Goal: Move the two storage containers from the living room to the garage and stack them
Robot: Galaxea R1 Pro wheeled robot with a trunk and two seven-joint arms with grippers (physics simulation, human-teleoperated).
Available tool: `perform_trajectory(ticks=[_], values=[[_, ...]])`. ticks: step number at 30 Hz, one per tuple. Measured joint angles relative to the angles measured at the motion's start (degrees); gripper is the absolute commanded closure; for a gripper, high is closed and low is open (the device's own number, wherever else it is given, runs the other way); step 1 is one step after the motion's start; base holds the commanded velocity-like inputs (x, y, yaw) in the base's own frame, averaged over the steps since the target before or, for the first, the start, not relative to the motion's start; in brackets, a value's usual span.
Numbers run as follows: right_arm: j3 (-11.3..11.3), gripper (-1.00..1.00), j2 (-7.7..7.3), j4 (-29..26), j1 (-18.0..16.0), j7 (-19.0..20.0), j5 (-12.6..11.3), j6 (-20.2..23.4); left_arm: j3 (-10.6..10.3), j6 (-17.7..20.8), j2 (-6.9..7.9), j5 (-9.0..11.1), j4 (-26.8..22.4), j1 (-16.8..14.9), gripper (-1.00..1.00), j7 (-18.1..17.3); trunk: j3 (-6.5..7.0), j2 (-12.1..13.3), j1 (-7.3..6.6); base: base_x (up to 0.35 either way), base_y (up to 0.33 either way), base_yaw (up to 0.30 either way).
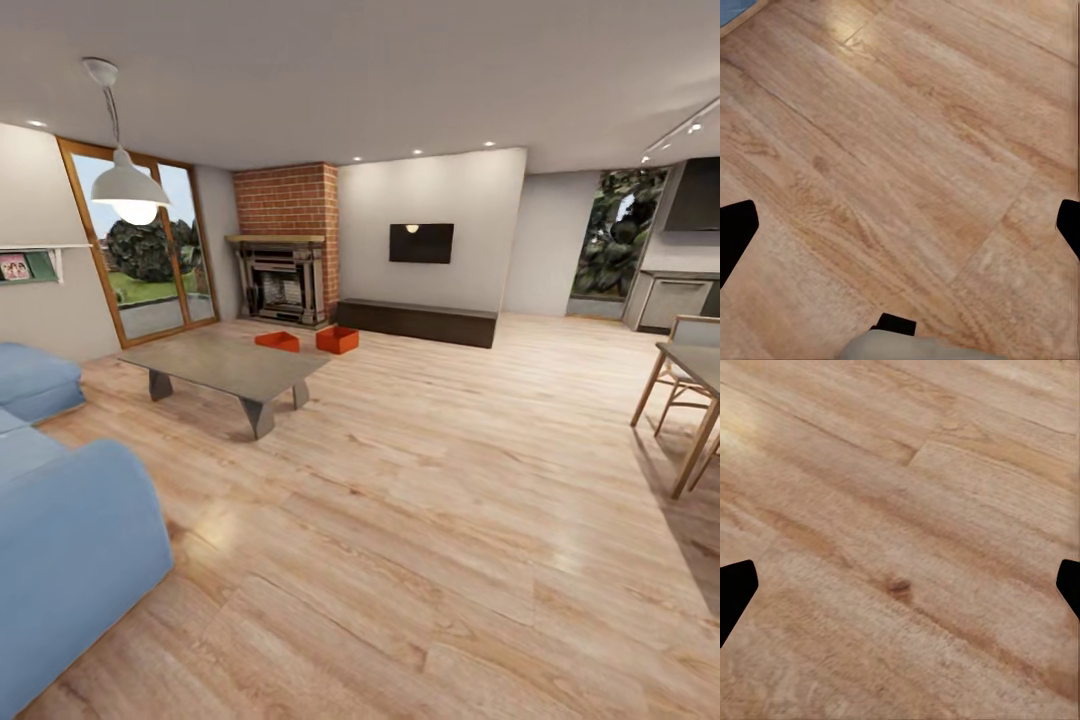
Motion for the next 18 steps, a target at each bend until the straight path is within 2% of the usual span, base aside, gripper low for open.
perform_trajectory(ticks=[18], values=[[0.00, -1.00, 0.00, 0.00, -0.02, 0.00, 0.00, 0.00, 0.02, 0.00, 0.00, 0.00, 0.01, 0.02, -1.00, 0.00, 0.00, 0.00, 0.00, 0.327, -0.139, 0.000]])
